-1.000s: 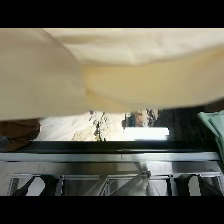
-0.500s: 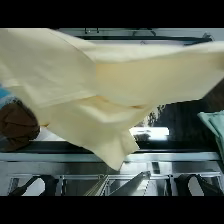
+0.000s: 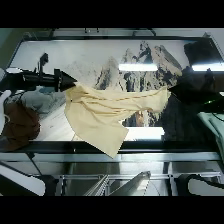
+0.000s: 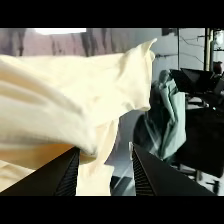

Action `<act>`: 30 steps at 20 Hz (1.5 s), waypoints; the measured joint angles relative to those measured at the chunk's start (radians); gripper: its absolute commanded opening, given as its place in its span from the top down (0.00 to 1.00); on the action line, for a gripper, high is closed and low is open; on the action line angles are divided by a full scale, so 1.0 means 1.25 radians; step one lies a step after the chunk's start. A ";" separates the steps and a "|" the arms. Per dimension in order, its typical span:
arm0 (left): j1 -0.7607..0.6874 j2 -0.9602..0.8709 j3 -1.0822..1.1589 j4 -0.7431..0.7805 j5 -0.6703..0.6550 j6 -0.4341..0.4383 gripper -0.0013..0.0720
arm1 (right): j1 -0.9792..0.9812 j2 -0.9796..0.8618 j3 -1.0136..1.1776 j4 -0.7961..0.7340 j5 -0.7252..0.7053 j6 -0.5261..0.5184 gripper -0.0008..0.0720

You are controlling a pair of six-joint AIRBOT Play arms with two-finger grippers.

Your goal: Fold the shirts.

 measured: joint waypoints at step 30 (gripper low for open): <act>0.035 -0.137 0.157 -0.263 -0.075 -0.047 0.96 | 0.023 -0.233 0.353 0.076 0.127 0.000 0.97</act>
